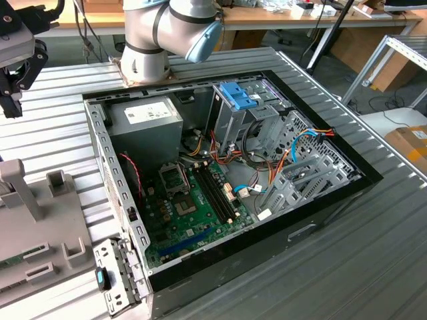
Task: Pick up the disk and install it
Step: 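Reach for the disk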
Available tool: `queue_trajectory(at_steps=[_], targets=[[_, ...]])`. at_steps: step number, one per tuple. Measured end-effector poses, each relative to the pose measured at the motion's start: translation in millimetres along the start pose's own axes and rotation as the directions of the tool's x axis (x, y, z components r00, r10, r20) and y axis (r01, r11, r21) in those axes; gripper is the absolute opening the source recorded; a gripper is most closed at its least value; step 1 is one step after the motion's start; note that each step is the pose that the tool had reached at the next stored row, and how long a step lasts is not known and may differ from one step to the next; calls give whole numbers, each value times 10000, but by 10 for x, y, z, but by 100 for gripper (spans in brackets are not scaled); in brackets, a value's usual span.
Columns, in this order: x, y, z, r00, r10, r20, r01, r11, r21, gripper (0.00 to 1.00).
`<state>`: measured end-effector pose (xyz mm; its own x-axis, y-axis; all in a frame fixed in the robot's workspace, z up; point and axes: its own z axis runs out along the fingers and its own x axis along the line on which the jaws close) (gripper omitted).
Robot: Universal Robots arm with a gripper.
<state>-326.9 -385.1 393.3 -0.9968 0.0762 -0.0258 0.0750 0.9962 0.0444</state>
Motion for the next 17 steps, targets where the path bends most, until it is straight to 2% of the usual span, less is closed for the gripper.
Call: queue_trajectory(at_steps=[5,9,15,17], targets=[[3,0,0,10000,1,0,-1,10000,0,11],[40,-3,-1,10000,1,0,-1,10000,0,11],[215,-15,-5,10000,1,1,-1,10000,-1,11],[365,-26,-10,10000,0,0,0,10000,0,11]])
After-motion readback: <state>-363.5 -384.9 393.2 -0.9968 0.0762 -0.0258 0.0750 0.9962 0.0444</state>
